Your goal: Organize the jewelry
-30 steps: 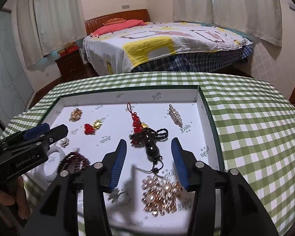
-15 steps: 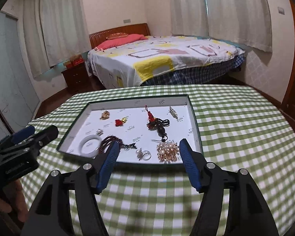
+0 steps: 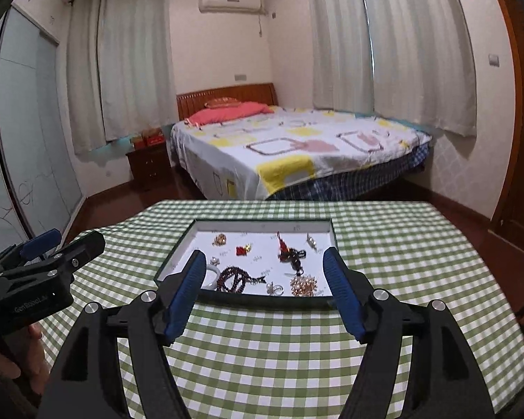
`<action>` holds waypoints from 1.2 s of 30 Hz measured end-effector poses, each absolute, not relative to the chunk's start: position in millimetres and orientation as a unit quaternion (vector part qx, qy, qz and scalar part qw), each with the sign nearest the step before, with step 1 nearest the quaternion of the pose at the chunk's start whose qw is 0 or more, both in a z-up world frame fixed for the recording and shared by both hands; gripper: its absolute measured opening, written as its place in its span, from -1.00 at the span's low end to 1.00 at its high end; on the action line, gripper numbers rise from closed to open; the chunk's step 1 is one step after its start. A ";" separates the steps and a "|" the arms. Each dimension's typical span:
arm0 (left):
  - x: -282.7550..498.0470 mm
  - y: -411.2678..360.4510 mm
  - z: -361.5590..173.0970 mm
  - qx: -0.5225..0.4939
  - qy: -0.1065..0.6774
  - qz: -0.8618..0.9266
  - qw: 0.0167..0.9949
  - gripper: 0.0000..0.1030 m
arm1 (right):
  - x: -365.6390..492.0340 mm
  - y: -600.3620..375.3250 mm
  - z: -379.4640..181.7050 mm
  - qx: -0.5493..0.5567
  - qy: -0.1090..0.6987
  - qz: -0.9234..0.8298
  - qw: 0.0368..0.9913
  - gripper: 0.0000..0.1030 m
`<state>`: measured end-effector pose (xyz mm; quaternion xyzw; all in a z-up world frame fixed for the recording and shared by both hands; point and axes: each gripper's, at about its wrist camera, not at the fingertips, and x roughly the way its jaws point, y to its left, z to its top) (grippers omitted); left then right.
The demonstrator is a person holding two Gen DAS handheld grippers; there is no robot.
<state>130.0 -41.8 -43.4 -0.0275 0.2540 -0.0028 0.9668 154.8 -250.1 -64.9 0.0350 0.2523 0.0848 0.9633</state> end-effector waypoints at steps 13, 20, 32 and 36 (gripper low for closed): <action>103.1 -42.6 -28.3 -0.029 0.235 0.003 0.972 0.82 | 131.1 -252.3 -53.3 0.027 0.233 0.081 0.969 0.35; 98.9 -38.7 -27.4 -0.033 0.231 0.003 0.972 0.82 | 128.5 -251.7 -53.6 0.024 0.233 0.082 0.969 0.35; 96.6 -35.7 -27.9 -0.037 0.230 0.005 0.973 0.83 | 127.7 -249.7 -52.1 0.021 0.232 0.084 0.969 0.35; 96.5 -34.7 -28.5 -0.039 0.229 0.007 0.973 0.83 | 128.3 -249.3 -51.3 0.020 0.232 0.085 0.969 0.35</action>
